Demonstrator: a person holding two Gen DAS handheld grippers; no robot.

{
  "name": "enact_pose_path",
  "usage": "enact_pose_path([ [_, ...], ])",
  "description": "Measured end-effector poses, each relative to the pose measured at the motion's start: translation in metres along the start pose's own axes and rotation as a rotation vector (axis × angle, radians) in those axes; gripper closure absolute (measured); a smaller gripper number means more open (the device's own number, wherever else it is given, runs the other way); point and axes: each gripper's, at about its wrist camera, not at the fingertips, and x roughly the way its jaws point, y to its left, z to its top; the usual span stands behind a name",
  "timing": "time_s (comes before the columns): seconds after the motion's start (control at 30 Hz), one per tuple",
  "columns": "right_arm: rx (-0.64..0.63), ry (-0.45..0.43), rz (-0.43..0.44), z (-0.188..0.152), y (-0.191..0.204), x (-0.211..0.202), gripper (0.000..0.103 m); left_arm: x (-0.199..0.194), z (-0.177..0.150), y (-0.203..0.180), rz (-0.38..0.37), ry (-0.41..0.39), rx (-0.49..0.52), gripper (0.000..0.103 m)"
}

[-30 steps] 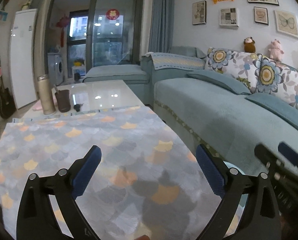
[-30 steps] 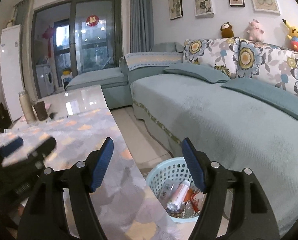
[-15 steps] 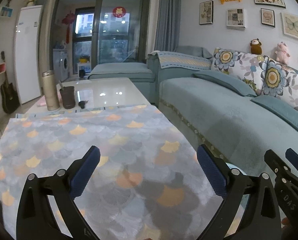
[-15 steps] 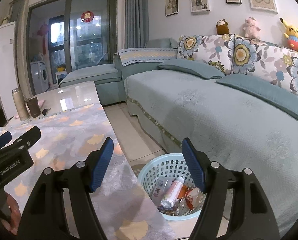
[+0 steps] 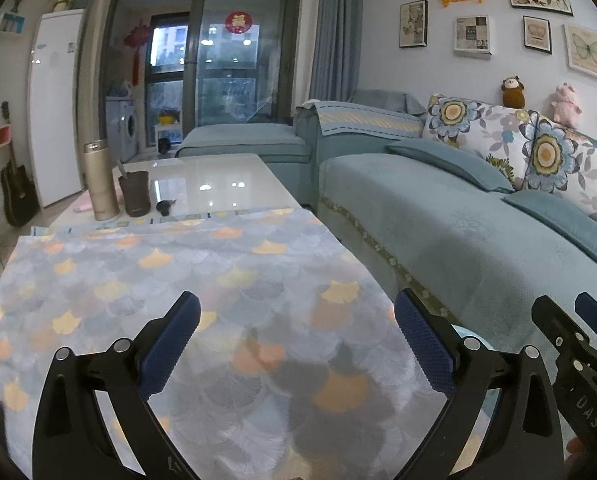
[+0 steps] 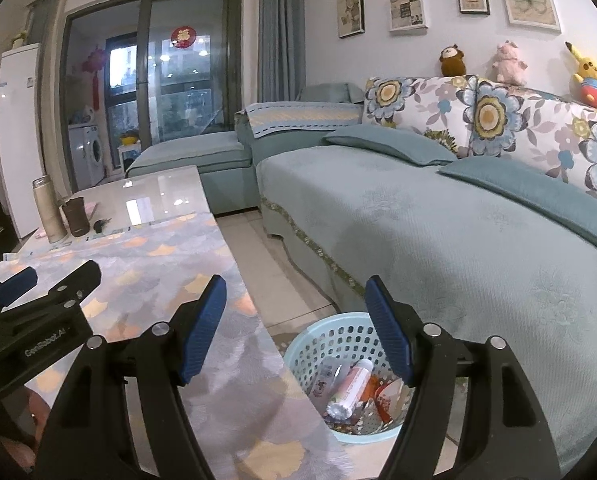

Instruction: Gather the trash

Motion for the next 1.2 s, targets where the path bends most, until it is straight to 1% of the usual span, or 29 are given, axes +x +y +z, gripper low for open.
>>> enact_pose_path([
  [0.23, -0.017, -0.012, 0.002, 0.0015, 0.0040, -0.0022, 0.034, 0.0019, 0.0006, 0.0003, 0.005, -0.001, 0.006, 0.008],
  [0.4, -0.012, -0.008, 0.004, 0.0022, 0.0042, -0.0020, 0.033, 0.0034, 0.0007, 0.0014, -0.006, 0.002, 0.010, 0.008],
  [1.2, -0.020, 0.000, 0.012, 0.0011, 0.0057, -0.0005, 0.031, 0.0034, 0.0008, -0.0007, -0.006, 0.006, 0.011, 0.008],
])
